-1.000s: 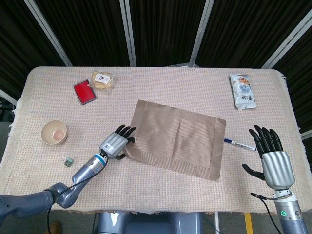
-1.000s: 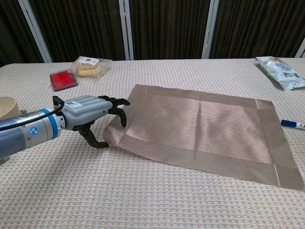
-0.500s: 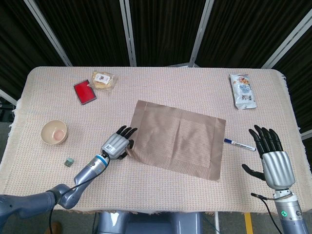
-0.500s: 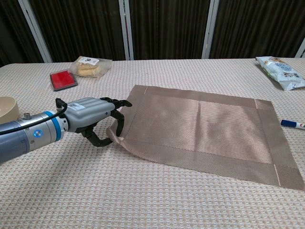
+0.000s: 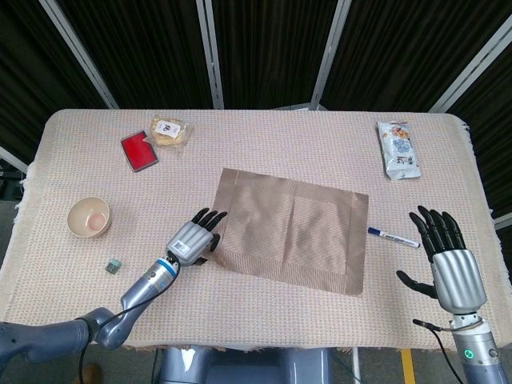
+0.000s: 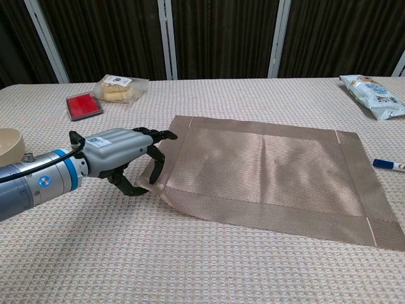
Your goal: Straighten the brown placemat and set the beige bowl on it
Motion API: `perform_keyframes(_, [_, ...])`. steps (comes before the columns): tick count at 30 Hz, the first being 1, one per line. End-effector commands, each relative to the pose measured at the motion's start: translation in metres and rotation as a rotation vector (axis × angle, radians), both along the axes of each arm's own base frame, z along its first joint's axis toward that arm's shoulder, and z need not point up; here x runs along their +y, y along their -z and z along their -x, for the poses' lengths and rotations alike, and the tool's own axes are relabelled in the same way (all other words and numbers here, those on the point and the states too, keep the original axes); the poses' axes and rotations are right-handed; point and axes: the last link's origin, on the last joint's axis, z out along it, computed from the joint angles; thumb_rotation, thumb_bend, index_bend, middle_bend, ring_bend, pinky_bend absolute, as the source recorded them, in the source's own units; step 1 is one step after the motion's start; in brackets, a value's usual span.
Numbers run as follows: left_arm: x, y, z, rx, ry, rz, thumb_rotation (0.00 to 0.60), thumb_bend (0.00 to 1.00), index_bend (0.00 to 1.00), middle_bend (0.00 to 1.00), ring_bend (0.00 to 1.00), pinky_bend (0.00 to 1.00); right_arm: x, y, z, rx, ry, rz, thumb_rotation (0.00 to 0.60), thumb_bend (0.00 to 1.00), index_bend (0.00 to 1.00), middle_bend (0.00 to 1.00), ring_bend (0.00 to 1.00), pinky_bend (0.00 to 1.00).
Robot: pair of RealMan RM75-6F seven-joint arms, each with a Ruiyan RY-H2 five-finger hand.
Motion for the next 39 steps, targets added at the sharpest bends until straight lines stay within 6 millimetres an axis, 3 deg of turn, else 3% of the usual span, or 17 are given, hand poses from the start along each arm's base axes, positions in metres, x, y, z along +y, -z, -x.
perform_keyframes(1, [-0.012,-0.006,0.001,0.001,0.000,-0.005,0.600,0.37,0.67,0.00,0.00,0.00,0.001,-0.001,-0.001,-0.002,-0.004,0.001,0.600,0.00,0.00,0.00,0.00,0.00])
perform_keyframes(12, [-0.057,-0.029,0.000,0.020,0.082,0.084,0.600,0.39,0.69,0.00,0.00,0.00,0.006,0.000,-0.005,0.000,-0.022,-0.001,0.600,0.00,0.00,0.00,0.00,0.00])
perform_keyframes(23, [-0.098,-0.034,0.010,0.074,0.186,0.214,0.600,0.40,0.70,0.00,0.00,0.00,0.009,0.003,-0.008,0.010,-0.035,-0.003,0.600,0.00,0.00,0.00,0.00,0.00])
perform_keyframes(29, [-0.108,-0.051,0.032,0.155,0.227,0.210,0.600,0.40,0.71,0.00,0.00,0.00,0.011,0.008,-0.010,0.022,-0.041,-0.012,0.600,0.00,0.00,0.00,0.00,0.00])
perform_keyframes(39, [-0.104,-0.080,0.061,0.172,0.139,0.172,0.600,0.40,0.71,0.00,0.00,0.00,0.012,0.012,-0.014,0.029,-0.050,-0.019,0.600,0.00,0.00,0.00,0.00,0.00])
